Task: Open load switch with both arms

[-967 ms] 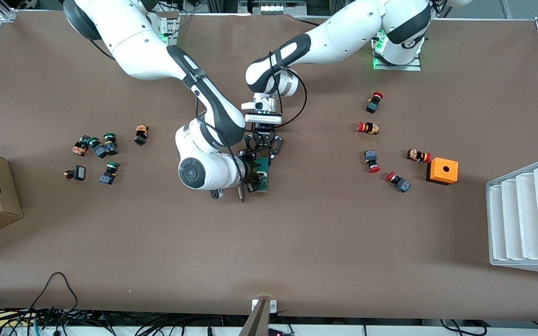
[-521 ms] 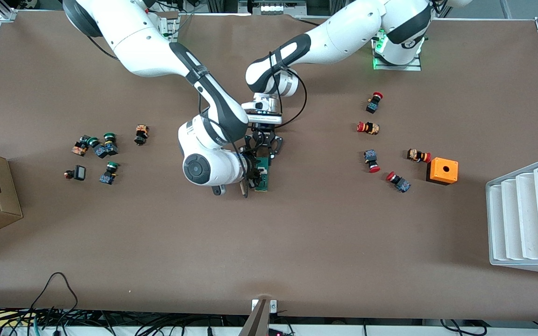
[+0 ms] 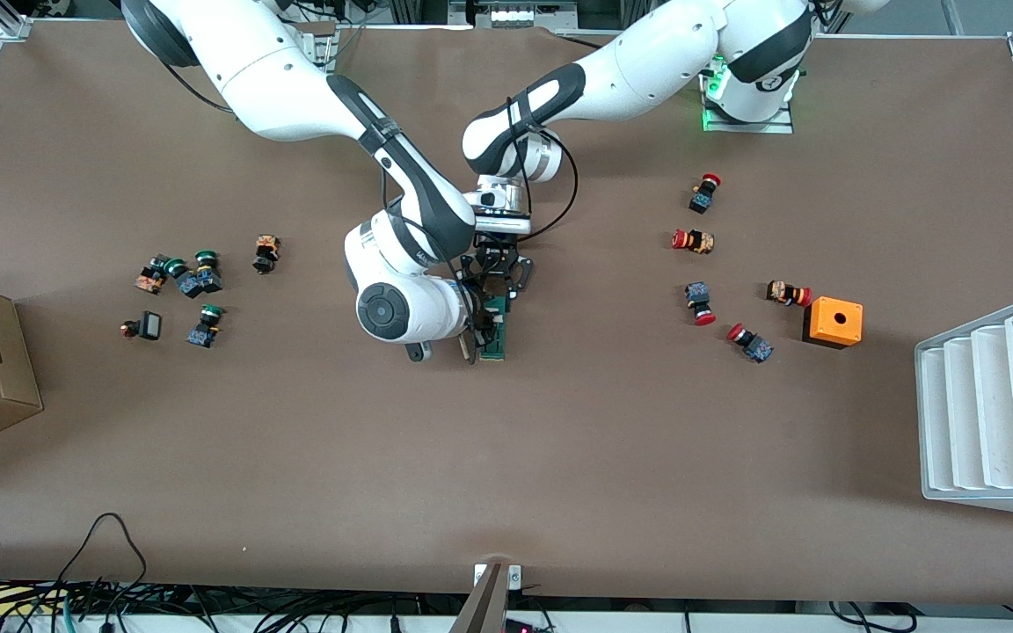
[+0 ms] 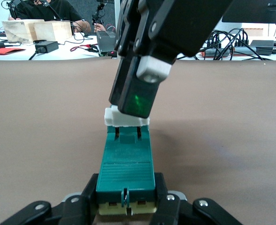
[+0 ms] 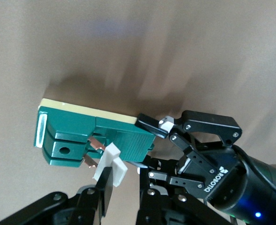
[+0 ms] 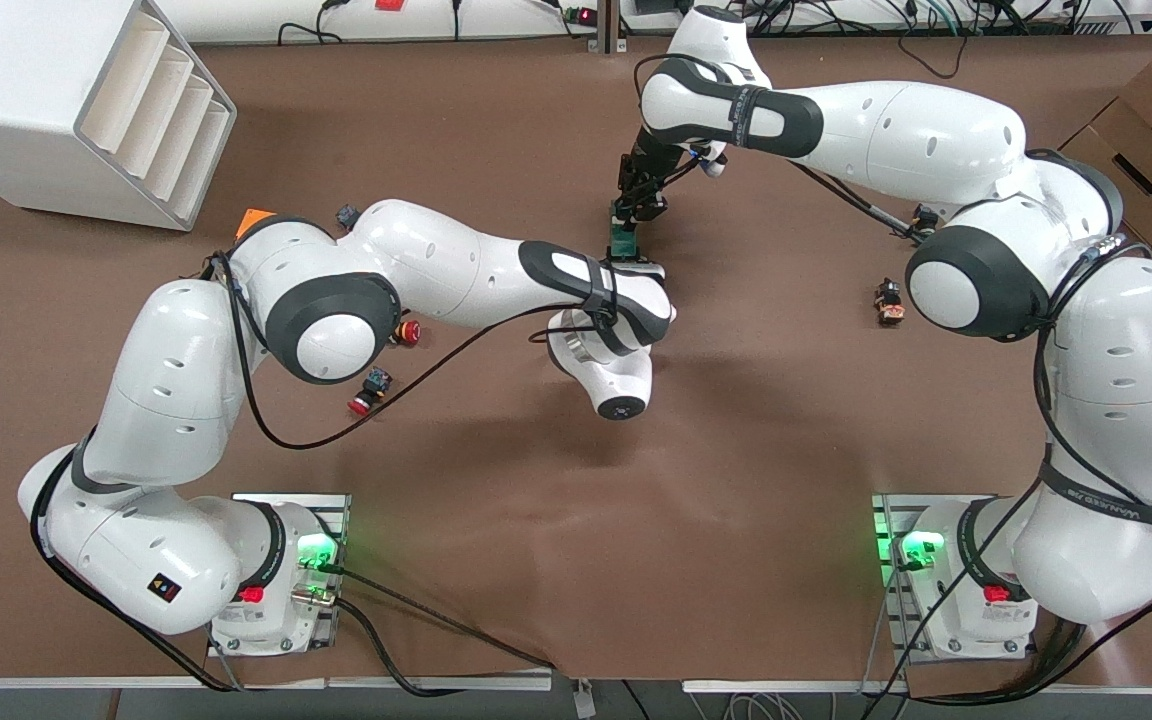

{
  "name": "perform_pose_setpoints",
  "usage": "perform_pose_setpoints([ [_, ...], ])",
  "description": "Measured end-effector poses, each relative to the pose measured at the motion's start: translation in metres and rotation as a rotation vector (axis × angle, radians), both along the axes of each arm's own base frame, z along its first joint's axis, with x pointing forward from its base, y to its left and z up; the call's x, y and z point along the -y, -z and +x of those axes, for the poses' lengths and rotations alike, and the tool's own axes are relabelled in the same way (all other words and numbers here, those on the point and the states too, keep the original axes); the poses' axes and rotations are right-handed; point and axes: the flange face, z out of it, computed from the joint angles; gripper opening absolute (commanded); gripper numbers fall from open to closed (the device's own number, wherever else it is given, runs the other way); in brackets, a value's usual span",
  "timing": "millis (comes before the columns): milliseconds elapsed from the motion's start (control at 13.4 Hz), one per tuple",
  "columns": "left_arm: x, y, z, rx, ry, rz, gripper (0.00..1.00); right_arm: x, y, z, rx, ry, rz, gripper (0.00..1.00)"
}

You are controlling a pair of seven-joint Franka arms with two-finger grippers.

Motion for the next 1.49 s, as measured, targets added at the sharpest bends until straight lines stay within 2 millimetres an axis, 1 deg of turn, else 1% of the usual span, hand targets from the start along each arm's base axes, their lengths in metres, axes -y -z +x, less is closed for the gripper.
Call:
perform_pose_setpoints([
  [372,0.0,0.0,0.0,0.0,0.0,0.0,0.1,-0.003,0.013,-0.01,0.0,-0.009,-0.016,0.3],
  [818,0.0,0.0,0.0,0.0,0.0,0.0,0.09,-0.004,0.014,-0.01,0.009,-0.019,-0.023,0.3],
  [893,0.0,0.0,0.0,0.0,0.0,0.0,0.09,-0.004,0.014,-0.01,0.01,-0.019,-0.024,0.33],
  [967,0.0,0.0,0.0,0.0,0.0,0.0,0.08,-0.004,0.014,-0.01,0.011,-0.019,-0.023,0.49],
  [1042,0.0,0.0,0.0,0.0,0.0,0.0,0.08,-0.004,0.014,-0.01,0.014,-0.018,-0.023,0.75],
  [1116,0.0,0.0,0.0,0.0,0.0,0.0,0.08,-0.003,0.013,-0.009,0.017,-0.017,-0.023,0.99],
  [1265,0.0,0.0,0.0,0.0,0.0,0.0,0.08,-0.002,0.008,-0.006,0.028,-0.011,-0.018,0.99],
  [1488,0.0,0.0,0.0,0.0,0.0,0.0,0.08,0.007,-0.02,0.005,0.059,0.004,-0.006,0.99],
])
